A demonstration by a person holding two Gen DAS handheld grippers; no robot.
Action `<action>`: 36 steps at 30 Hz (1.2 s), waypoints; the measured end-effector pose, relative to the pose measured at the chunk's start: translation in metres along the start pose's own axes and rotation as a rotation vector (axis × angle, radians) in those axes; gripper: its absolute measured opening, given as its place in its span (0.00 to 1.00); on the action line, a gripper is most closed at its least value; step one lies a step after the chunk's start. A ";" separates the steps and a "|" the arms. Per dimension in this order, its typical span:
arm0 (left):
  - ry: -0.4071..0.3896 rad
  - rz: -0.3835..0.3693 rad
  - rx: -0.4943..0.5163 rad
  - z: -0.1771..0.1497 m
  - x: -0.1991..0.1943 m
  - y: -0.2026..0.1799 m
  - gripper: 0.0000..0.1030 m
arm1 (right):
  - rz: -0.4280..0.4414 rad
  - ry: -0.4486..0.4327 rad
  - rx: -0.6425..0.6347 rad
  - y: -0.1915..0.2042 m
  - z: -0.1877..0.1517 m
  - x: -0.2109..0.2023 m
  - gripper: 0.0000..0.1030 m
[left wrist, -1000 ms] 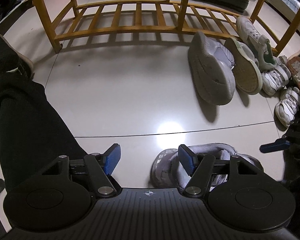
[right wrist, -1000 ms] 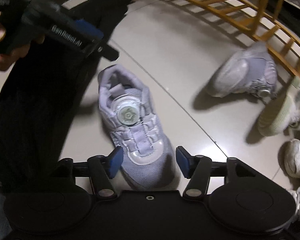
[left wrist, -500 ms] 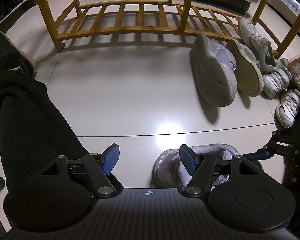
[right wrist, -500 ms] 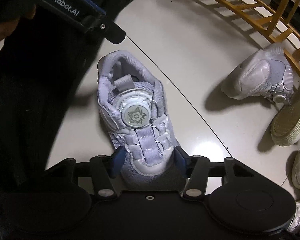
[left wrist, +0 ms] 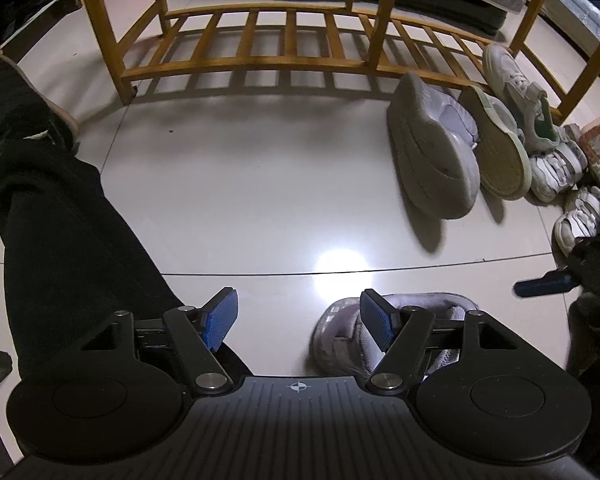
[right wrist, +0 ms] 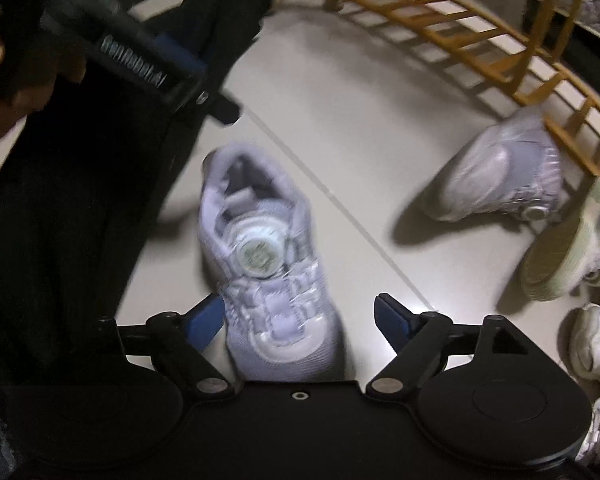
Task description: Organize scattered shoes
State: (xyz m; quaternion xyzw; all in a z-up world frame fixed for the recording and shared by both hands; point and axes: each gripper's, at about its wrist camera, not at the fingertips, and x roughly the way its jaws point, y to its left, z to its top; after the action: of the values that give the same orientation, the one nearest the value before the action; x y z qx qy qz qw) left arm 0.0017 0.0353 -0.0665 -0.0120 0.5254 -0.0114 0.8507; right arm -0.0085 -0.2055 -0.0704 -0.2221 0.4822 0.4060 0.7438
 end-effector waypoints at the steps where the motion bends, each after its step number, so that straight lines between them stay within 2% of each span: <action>1: 0.000 -0.001 0.000 0.000 0.000 0.000 0.67 | -0.004 -0.005 0.013 -0.004 -0.001 -0.003 0.82; 3: 0.001 -0.002 0.001 0.000 0.000 -0.001 0.67 | -0.004 0.001 0.033 -0.009 0.001 -0.003 0.67; 4: 0.002 -0.002 0.003 0.000 0.001 -0.001 0.67 | 0.004 0.009 0.047 -0.011 0.004 -0.001 0.48; 5: 0.002 -0.002 0.006 0.000 0.001 -0.002 0.67 | 0.021 0.021 0.064 -0.014 0.006 0.001 0.39; 7: 0.001 -0.003 0.006 0.000 0.001 -0.002 0.67 | 0.048 0.038 0.065 -0.015 0.007 0.004 0.29; 9: 0.002 -0.005 0.005 0.000 0.000 -0.002 0.67 | 0.048 0.036 0.041 -0.010 0.004 0.004 0.30; 10: 0.001 -0.004 0.005 0.000 0.000 -0.001 0.67 | 0.048 0.035 0.029 -0.008 0.002 0.005 0.42; 11: 0.001 0.000 0.004 0.000 0.000 -0.001 0.67 | 0.048 0.034 0.018 -0.006 0.001 0.005 0.61; 13: 0.000 0.002 -0.001 0.000 0.000 0.000 0.67 | 0.050 0.027 -0.011 -0.001 0.000 0.005 0.71; 17: 0.001 0.003 -0.004 -0.001 0.000 0.002 0.67 | 0.069 0.026 -0.045 0.004 0.003 0.010 0.74; 25: -0.004 0.000 0.001 0.000 -0.002 0.002 0.67 | 0.082 0.061 -0.073 0.015 0.013 0.030 0.74; 28: -0.008 0.003 -0.004 0.000 -0.003 0.005 0.67 | 0.066 0.071 -0.085 0.019 0.016 0.037 0.67; 36: -0.007 0.006 -0.021 0.001 -0.002 0.011 0.67 | 0.068 0.077 -0.049 0.018 0.019 0.037 0.61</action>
State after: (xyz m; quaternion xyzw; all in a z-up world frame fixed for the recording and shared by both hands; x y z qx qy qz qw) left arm 0.0016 0.0468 -0.0648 -0.0195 0.5224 -0.0031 0.8525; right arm -0.0053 -0.1674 -0.0939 -0.2391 0.5075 0.4340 0.7049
